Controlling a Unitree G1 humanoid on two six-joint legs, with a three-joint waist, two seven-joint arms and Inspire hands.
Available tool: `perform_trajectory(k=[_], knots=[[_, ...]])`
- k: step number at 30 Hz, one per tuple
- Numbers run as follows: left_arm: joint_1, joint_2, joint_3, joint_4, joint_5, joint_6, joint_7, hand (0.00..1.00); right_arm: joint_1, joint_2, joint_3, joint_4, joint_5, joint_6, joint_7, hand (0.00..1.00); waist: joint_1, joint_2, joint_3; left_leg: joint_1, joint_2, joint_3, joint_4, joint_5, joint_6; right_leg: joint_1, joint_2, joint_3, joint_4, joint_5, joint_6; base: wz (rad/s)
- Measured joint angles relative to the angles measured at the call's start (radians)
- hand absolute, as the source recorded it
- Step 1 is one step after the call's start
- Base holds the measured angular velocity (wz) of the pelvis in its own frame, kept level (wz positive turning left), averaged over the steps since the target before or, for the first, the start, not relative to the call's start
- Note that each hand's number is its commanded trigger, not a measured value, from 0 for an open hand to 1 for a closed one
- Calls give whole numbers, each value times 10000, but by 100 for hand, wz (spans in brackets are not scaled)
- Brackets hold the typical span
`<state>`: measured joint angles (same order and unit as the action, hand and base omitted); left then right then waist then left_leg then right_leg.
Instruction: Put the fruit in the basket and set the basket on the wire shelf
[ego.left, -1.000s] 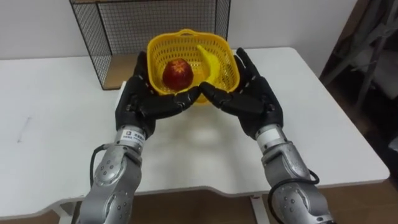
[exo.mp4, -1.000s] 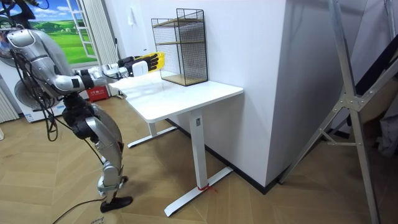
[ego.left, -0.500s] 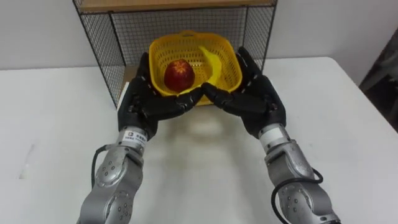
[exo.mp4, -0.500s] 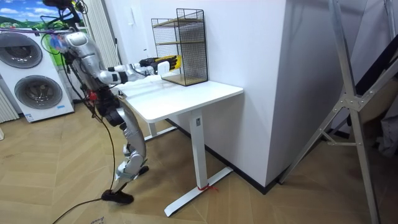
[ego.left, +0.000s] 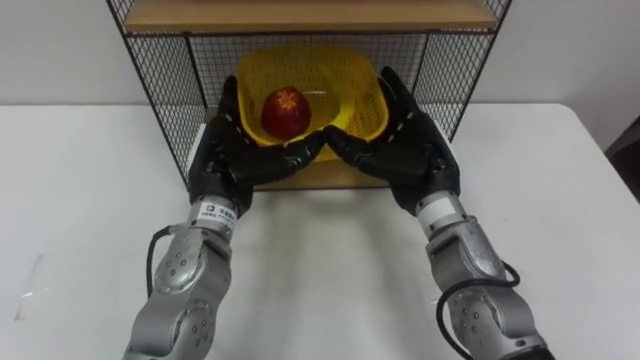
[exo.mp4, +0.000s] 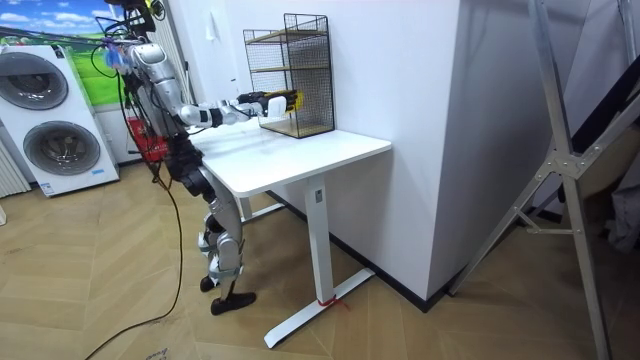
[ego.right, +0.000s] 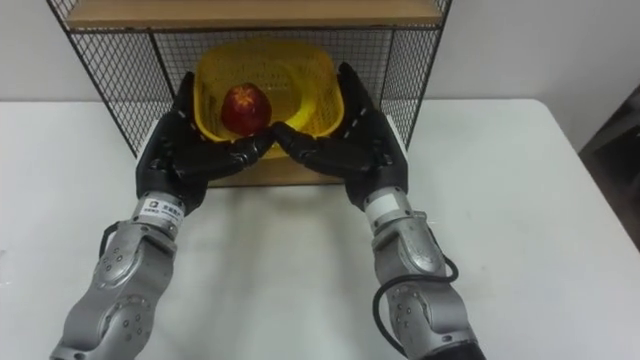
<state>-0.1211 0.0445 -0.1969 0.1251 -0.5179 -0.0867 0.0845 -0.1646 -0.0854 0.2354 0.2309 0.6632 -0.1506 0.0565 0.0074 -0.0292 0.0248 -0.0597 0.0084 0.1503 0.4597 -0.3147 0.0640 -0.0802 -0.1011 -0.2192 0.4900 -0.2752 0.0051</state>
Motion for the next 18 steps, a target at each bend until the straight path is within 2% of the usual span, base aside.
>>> perform_trajectory(k=[4,7,12,14,18], knots=[[0,0,-12,-17,0,-7,6,0,-2,10,-27,-6,-1,-8,0,0,16,30,-72,228,124,61,-286,135,-34,350,171,34,-617,351,-21,-7],[0,0,-13,-16,-6,-7,20,0,-2,11,-26,-3,-1,-6,0,0,24,48,-80,395,143,120,-636,321,-41,529,311,44,-1018,614,-32,-5],[-6,-1,-5,18,58,13,20,0,-7,13,-34,91,5,-2,0,0,34,66,-66,658,139,118,-1047,533,-62,821,338,0,-1525,878,-43,0],[-6,5,-5,50,82,143,37,0,-46,36,-34,373,102,18,0,0,38,70,-62,882,100,118,-1337,672,-75,1012,357,-1,-1754,974,-47,0],[-7,3,10,51,88,358,232,0,-254,37,-24,670,255,243,-1,0,39,71,-61,933,112,118,-1414,727,-117,1011,377,-1,-1800,1010,-76,0]])
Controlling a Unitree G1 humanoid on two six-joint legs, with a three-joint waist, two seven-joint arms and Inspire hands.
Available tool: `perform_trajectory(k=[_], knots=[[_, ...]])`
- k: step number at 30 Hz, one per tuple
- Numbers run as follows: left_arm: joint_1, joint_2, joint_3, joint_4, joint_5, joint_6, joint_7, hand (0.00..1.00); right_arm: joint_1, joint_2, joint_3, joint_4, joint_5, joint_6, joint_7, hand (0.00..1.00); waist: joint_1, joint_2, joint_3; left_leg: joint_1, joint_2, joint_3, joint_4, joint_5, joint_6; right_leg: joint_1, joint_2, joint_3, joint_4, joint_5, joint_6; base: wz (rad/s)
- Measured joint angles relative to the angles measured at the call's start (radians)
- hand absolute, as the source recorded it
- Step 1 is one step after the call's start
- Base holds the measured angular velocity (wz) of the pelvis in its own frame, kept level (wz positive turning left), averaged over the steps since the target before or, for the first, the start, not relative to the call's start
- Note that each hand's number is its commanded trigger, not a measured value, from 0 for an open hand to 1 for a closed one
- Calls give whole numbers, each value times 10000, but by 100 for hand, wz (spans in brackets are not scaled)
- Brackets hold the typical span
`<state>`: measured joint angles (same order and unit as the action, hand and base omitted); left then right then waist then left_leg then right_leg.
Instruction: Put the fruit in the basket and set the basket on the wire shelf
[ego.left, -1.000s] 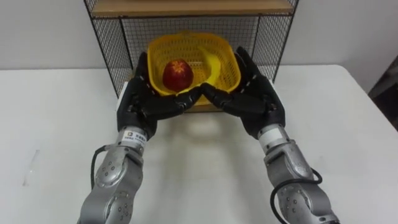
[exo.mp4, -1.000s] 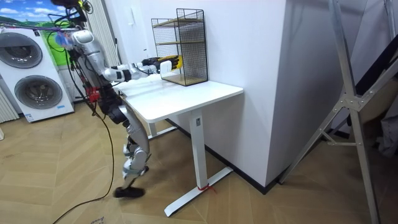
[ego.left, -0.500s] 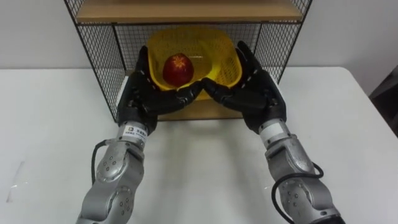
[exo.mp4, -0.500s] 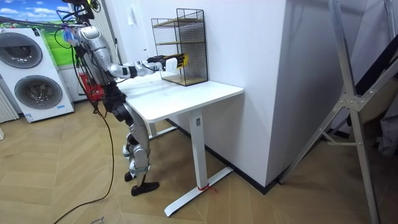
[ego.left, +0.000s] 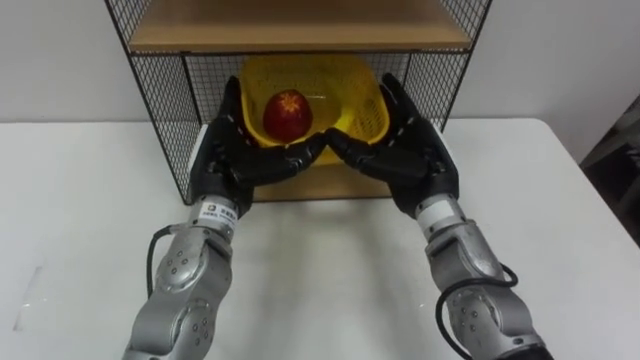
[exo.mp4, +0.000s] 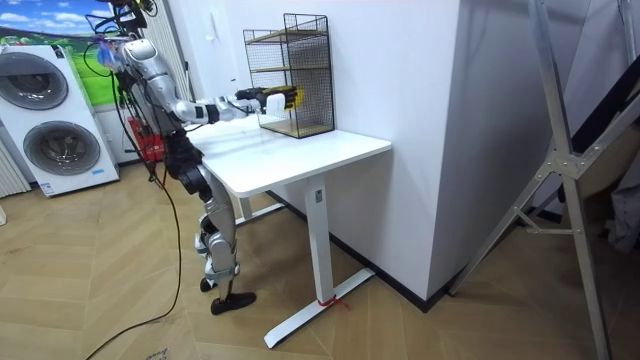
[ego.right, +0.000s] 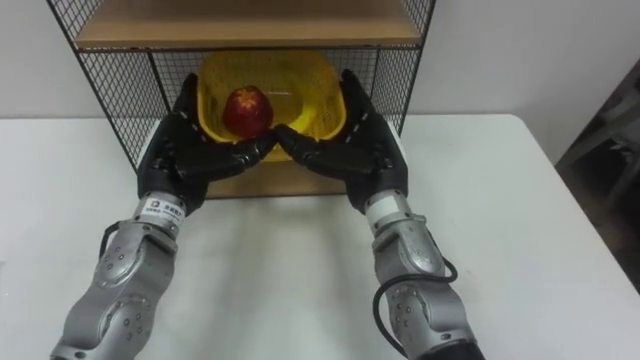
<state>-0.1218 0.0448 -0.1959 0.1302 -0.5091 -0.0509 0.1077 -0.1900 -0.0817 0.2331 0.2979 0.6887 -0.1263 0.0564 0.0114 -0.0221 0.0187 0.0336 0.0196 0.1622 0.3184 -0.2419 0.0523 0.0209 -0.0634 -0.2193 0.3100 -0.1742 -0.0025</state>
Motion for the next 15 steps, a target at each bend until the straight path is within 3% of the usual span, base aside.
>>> perform_trajectory(k=[6,9,11,15], knots=[[-376,65,178,563,-9,433,148,0,-732,-41,-131,341,-244,703,-221,0,-25,10,15,19,-14,21,-328,207,-48,2,90,12,-239,86,-64,1],[-1052,5,236,1340,15,644,312,0,-1381,-54,-207,1015,-304,1083,-323,0,-9,17,17,-41,7,2,-350,229,-60,-6,125,-5,-356,133,-77,1],[-1664,-5,415,2014,9,987,425,0,-1952,-91,-227,1560,-338,1327,-336,0,-20,41,33,-55,-1,5,-412,259,-67,-31,134,-8,-368,144,-84,0],[-2347,-11,537,2556,-107,1311,561,0,-2813,-148,-228,2570,-563,1611,-373,0,-31,41,33,-36,-9,-7,-473,301,-71,-30,127,-42,-378,156,-88,0]])
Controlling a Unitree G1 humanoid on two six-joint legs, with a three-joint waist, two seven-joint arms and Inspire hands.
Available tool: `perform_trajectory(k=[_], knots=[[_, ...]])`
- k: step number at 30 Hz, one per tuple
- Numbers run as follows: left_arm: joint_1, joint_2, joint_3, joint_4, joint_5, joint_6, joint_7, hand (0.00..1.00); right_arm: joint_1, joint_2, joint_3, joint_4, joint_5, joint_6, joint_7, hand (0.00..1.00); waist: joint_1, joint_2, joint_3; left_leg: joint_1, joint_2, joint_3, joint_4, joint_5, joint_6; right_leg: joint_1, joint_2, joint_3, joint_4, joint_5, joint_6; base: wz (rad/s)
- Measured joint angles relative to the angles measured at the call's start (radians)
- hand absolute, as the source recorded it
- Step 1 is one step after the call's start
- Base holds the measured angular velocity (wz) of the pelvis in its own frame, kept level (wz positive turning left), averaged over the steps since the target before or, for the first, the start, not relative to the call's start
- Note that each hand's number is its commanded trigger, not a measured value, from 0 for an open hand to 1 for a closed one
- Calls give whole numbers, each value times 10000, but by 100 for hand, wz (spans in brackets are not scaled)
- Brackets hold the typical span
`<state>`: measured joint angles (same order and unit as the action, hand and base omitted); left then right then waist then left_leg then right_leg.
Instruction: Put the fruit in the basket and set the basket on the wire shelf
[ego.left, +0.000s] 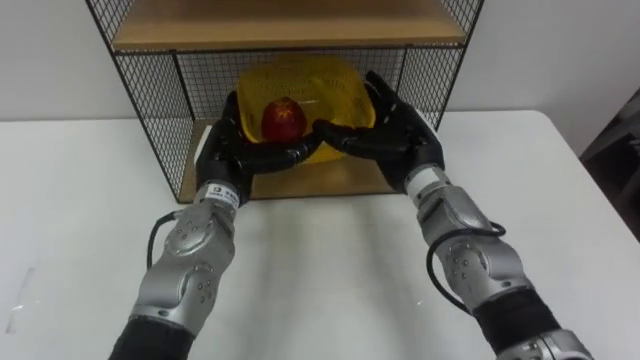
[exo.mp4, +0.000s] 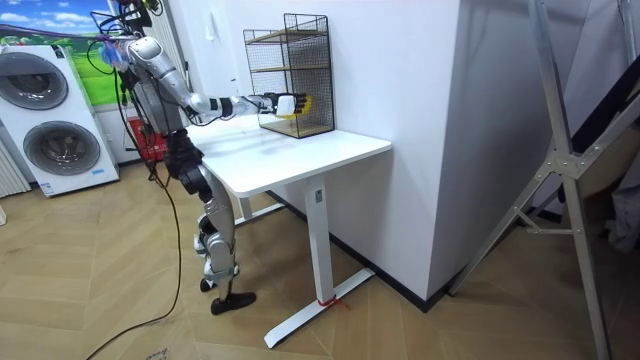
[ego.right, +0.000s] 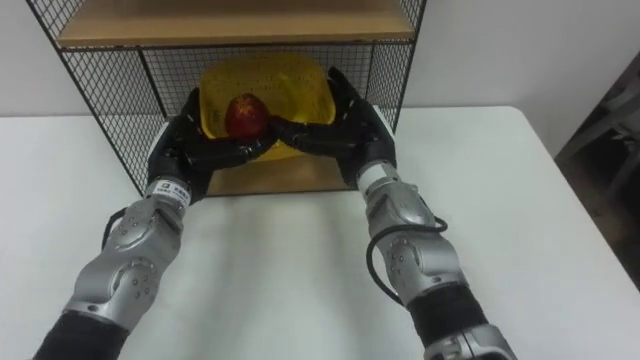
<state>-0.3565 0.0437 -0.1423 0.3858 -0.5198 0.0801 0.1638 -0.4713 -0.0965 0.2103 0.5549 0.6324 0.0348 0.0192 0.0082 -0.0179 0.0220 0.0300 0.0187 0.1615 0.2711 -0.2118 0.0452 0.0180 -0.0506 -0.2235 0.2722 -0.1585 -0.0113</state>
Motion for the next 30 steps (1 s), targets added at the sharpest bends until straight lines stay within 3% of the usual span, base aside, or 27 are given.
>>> perform_trajectory(k=[4,8,14,22,30], knots=[[-141,-64,64,461,2,108,29,0,-258,-47,6,421,-57,121,-36,0,9,0,-2,20,6,-12,-5,7,-5,21,-12,-8,8,7,-8,0],[-544,-102,313,1144,1,592,39,0,-650,-31,-3,1068,-44,589,-36,0,-3,0,-2,1,13,-18,-12,9,-11,4,-15,-4,0,9,-12,0],[-1121,-79,615,1578,1,1163,40,0,-892,-56,-205,1070,-54,984,-33,0,-28,42,-14,-71,26,-94,-19,23,-25,34,-8,-101,-165,89,-33,3],[-1260,15,617,1704,123,1498,24,0,-962,-42,-349,1558,-96,1176,71,0,-26,340,-28,-75,25,-95,-46,52,-28,22,-26,-124,-158,91,-34,0],[-1259,64,615,1709,121,1554,3,0,-960,-72,-353,1696,-160,1206,252,0,-39,345,-30,1,18,-63,-69,108,-43,22,-30,-81,-137,93,-38,0]])
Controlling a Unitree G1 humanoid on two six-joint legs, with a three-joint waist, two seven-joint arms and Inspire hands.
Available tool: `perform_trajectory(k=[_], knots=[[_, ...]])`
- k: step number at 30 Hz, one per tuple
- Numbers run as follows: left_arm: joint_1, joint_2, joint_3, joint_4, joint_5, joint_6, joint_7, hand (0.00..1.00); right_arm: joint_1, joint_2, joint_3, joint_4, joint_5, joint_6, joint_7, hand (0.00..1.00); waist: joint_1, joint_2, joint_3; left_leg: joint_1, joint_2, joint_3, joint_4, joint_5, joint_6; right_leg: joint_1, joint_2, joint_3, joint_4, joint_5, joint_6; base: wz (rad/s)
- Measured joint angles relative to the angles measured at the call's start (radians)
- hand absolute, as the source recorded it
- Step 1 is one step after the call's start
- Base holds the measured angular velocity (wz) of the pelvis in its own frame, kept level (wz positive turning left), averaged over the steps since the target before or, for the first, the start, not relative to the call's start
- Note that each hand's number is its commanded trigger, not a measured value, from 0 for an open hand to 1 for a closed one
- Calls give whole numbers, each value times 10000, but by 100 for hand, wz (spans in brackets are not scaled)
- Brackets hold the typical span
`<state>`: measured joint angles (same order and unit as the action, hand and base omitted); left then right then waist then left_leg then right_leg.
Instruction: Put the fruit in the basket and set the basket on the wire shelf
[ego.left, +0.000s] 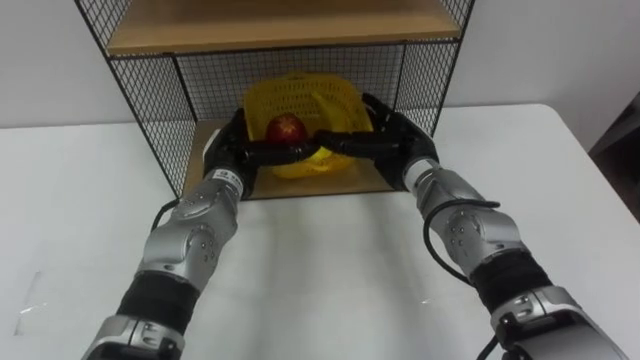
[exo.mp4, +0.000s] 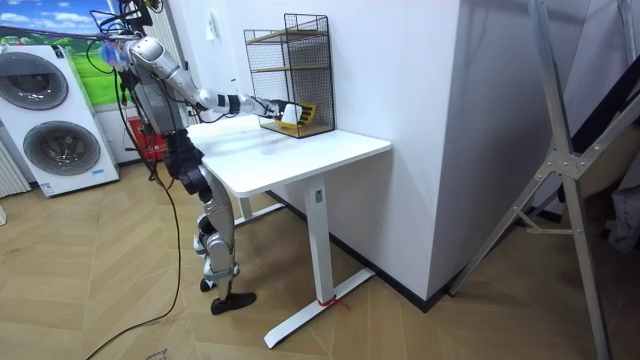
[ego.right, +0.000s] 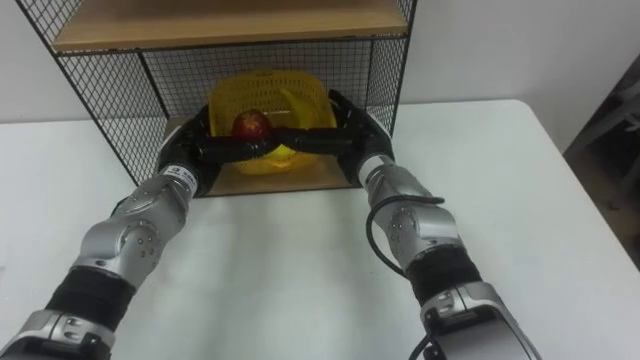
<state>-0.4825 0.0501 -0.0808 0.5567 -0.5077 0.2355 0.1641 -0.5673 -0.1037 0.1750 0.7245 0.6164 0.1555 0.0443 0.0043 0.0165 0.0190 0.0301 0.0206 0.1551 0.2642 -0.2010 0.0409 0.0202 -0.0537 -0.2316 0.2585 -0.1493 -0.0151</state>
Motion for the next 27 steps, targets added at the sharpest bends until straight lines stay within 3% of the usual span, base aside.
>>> perform_trajectory(k=[6,15,19,20,22,27], knots=[[1,187,81,-3,-93,-3,1,0,3,-255,-23,-2,62,0,230,0,24,-58,-36,43,-14,51,-72,20,3,-4,6,100,-25,-1,0,-2],[122,277,675,-290,-108,-34,-278,0,328,-259,-420,-381,-124,-15,468,0,71,-228,-216,239,-17,31,-116,36,-1,212,21,62,-126,2,-5,0],[827,436,757,-897,449,-172,-284,0,1103,-263,-502,-1276,-465,-18,463,0,66,-209,-242,520,-40,48,-290,111,-17,356,18,69,-219,21,-9,-2],[1048,482,769,-1042,505,-172,-283,0,1376,-274,-510,-1586,-486,-18,469,0,56,-182,-319,523,-38,50,-288,111,-17,362,17,64,-214,21,-9,0],[1329,592,789,-1221,502,-173,-284,0,1730,-295,-573,-1994,-468,-18,487,0,36,-152,-392,564,-33,44,-283,111,-18,415,16,44,-199,20,-10,2],[2100,832,791,-2310,480,-258,-281,0,2238,-466,-721,-2911,-462,-19,450,0,23,-146,-383,688,-33,39,-361,111,-22,543,12,38,-226,14,-6,0]])
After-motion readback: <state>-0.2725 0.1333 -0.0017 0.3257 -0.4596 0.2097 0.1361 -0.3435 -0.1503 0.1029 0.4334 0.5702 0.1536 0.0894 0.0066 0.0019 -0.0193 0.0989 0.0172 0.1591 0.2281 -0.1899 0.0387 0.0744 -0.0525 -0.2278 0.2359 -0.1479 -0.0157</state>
